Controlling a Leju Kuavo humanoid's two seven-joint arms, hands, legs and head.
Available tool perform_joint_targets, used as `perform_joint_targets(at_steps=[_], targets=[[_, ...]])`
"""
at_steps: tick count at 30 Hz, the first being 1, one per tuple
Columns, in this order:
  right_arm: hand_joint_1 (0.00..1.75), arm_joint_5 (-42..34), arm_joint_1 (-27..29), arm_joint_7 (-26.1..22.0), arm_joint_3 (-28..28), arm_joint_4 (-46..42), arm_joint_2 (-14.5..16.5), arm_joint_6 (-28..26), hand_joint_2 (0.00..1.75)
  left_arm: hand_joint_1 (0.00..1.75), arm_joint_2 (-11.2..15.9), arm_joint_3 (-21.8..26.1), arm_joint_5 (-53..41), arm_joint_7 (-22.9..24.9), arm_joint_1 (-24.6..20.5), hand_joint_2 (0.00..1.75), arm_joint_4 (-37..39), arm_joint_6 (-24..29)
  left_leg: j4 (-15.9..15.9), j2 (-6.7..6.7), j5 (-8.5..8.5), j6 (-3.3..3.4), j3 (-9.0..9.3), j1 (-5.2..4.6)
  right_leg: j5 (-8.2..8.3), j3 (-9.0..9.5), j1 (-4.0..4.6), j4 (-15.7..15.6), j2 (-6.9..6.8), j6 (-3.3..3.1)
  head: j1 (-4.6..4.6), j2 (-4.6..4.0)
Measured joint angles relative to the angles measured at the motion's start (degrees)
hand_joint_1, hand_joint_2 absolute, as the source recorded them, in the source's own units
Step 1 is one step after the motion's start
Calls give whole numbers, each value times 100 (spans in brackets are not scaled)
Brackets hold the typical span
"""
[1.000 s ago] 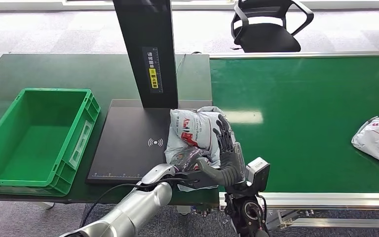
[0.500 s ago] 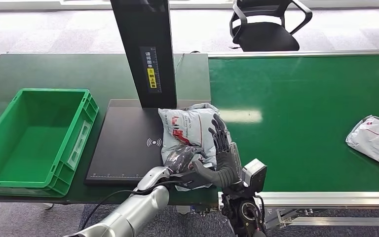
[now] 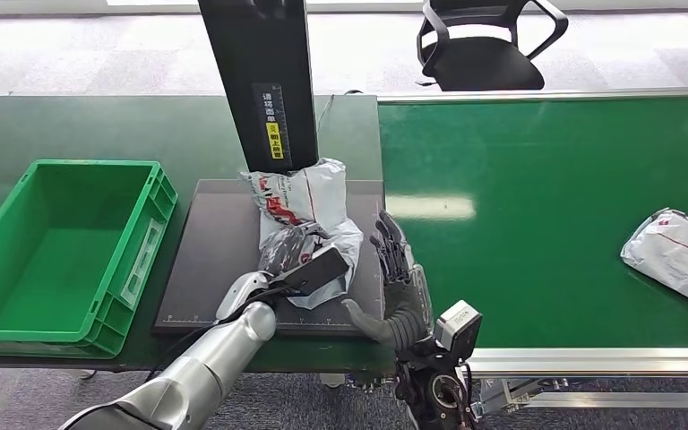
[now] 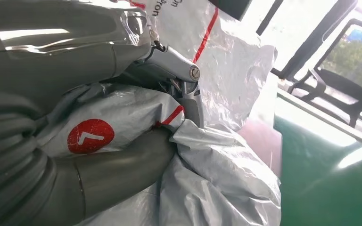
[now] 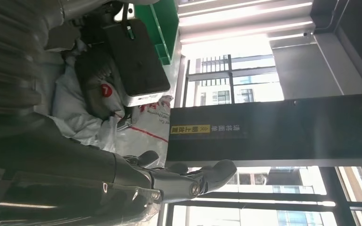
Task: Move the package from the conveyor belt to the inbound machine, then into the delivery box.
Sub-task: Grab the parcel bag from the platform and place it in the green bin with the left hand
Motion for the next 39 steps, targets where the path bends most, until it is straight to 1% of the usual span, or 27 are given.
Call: perform_joint_targets(at_steps=[6, 15, 18, 21, 23, 25, 27, 29, 31, 35, 37, 39], targets=[[0, 0, 25, -8, 20, -4, -2, -1, 175, 175, 75, 128, 1, -10, -42, 175, -1, 15, 1, 0, 0, 0, -11, 0, 0, -13, 0, 0, 0, 0, 0, 0], [0, -6, 29, -14, 30, -16, -2, -1, 175, 175, 98, 151, 0, -10, -49, 175, -1, 16, 1, 1, 0, 0, -12, 0, 0, -14, 0, 0, 0, 0, 1, 0], [0, -7, 36, -18, 31, -22, -3, -7, 175, 175, 110, 183, 53, -82, -56, 175, -18, 96, 1, 1, 0, 0, -13, 0, 0, -14, 0, 0, 0, 0, 1, 0], [0, -15, 83, -35, 30, -61, -11, -25, 175, 175, 180, 336, 190, -240, -126, 175, -101, 230, 0, 2, 0, 0, -13, 0, 0, -15, 1, 0, 1, 0, 0, 0], [0, -22, 134, -49, 27, -97, -24, -40, 175, 175, 280, 475, 243, -298, -226, 175, -191, 273, 0, 3, 0, 0, -14, 2, 0, -16, 2, 1, 2, 0, 0, 0], [0, -31, 204, -71, 17, -147, -37, -53, 175, 175, 423, 626, 283, -330, -352, 175, -306, 319, 0, 5, 1, -1, -14, 5, 0, -17, 5, 1, 5, -1, 1, 0], [0, -43, 313, -98, 2, -228, -50, -63, 175, 175, 621, 812, 361, -373, -504, 175, -465, 345, 0, 8, 1, -1, -14, 7, 1, -19, 8, 3, 9, -1, 1, 0], [0, -53, 455, -123, -19, -333, -61, -67, 175, 175, 875, 1039, 473, -426, -679, 175, -683, 396, 0, 11, 3, -4, -17, 8, 1, -25, 9, 6, 14, -2, 1, 0], [0, -54, 596, -137, -60, -455, -64, -40, 175, 175, 1193, 1301, 555, -397, -895, 175, -958, 388, 0, 20, 6, -8, -25, 9, 3, -39, 10, 12, 25, -5, 2, 0], [0, -15, 815, -142, -213, -664, -65, 94, 175, 175, 1891, 1781, 458, -185, -1516, 175, -1414, -57, 0, 45, 9, -13, -43, 10, 11, -74, 12, 18, 50, -17, 0, 0], [0, 15, 864, -142, -285, -730, -64, 137, 175, 175, 2106, 1944, 401, -147, -1801, 175, -1508, -160, 0, 40, 9, -14, -47, 11, 11, -76, 12, 18, 48, -17, 1, 0], [0, 42, 876, -141, -330, -783, -61, 155, 175, 175, 2222, 2063, 367, -143, -1974, 175, -1590, -172, 1, 36, 9, -14, -48, 10, 11, -74, 12, 18, 46, -17, 2, 0]])
